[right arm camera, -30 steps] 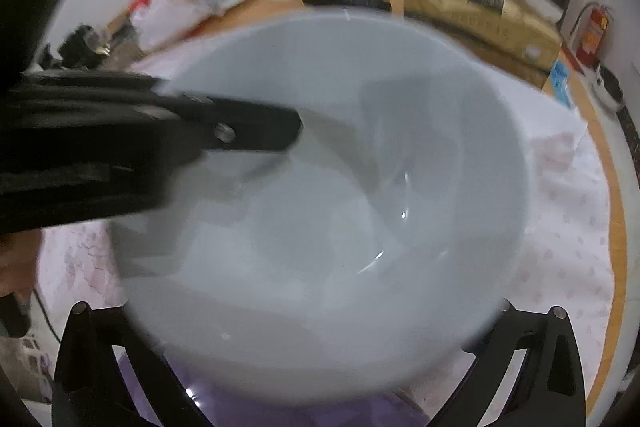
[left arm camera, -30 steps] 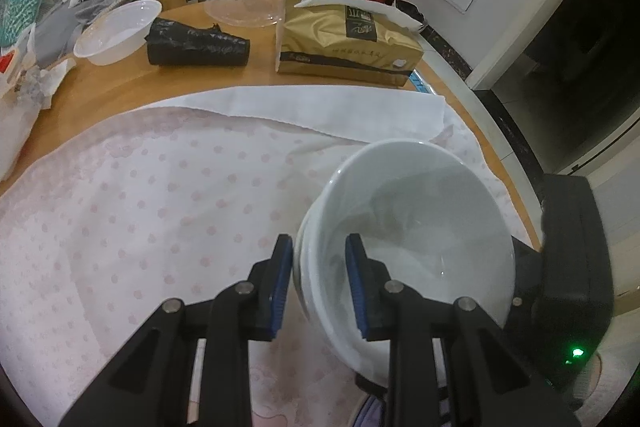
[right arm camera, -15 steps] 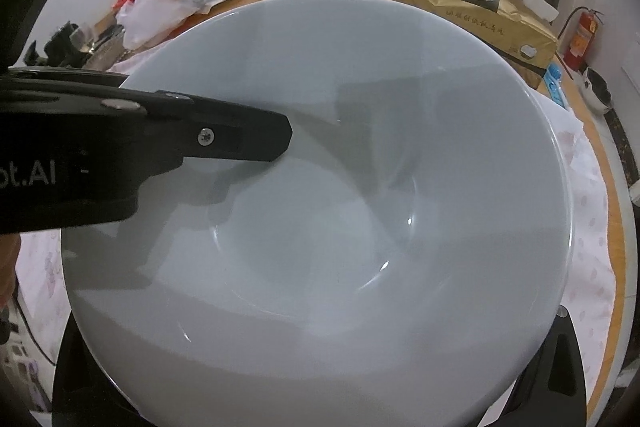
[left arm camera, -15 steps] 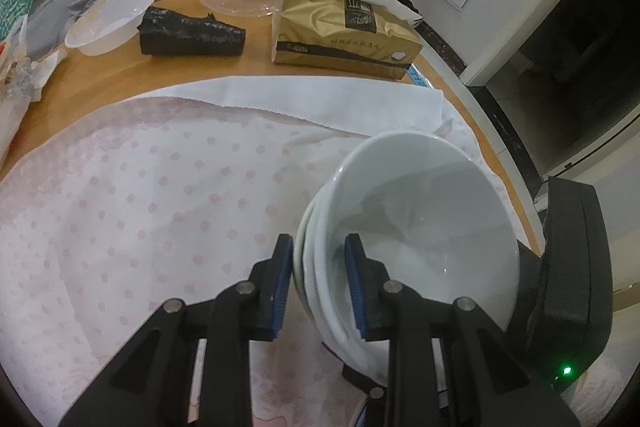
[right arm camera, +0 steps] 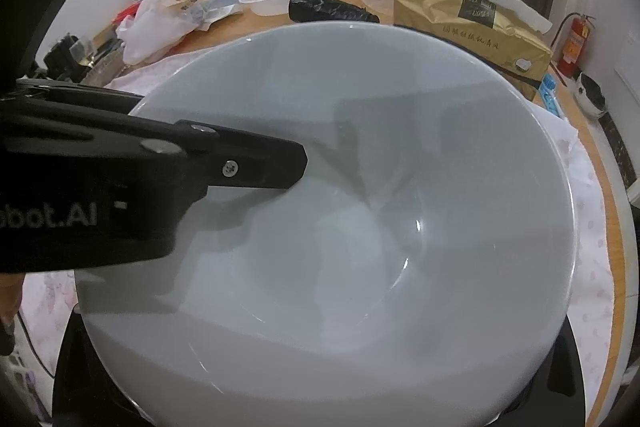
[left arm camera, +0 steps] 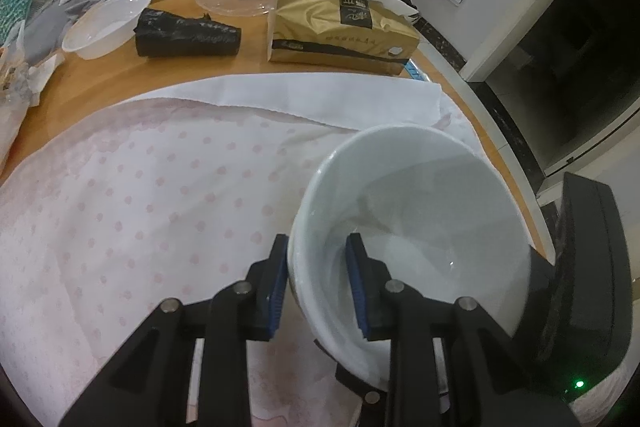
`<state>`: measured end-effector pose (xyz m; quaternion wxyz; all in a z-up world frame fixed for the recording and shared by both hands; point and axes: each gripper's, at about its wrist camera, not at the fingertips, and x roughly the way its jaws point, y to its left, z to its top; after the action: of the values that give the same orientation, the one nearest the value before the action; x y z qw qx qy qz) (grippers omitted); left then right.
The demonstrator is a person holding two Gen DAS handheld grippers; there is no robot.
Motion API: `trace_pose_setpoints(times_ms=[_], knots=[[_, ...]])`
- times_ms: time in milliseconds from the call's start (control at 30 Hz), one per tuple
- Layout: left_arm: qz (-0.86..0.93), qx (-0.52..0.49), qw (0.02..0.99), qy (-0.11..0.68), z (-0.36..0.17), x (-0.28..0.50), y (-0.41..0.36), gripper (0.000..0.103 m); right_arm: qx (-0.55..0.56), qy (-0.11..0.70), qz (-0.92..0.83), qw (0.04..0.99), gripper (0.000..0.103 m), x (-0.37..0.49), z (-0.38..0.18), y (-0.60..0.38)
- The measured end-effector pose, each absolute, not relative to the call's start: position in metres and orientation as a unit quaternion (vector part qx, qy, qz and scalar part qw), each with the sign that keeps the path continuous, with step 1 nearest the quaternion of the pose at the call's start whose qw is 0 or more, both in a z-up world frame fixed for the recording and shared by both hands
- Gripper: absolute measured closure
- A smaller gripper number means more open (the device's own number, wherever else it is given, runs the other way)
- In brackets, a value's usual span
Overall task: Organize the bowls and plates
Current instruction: 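Carry the nested white bowls over the purple plate with the left gripper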
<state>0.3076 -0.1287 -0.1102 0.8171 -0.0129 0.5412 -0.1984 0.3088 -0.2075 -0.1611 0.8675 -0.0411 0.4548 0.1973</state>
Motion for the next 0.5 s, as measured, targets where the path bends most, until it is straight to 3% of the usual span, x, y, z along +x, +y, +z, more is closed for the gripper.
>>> trace_pose_setpoints(times_ms=[500], knots=[[-0.193,0.003,0.836,0.514,-0.08,0.286,-0.13,0.079,-0.044,0.416,0.199,0.886,0.002,0.29,-0.142,-0.21]])
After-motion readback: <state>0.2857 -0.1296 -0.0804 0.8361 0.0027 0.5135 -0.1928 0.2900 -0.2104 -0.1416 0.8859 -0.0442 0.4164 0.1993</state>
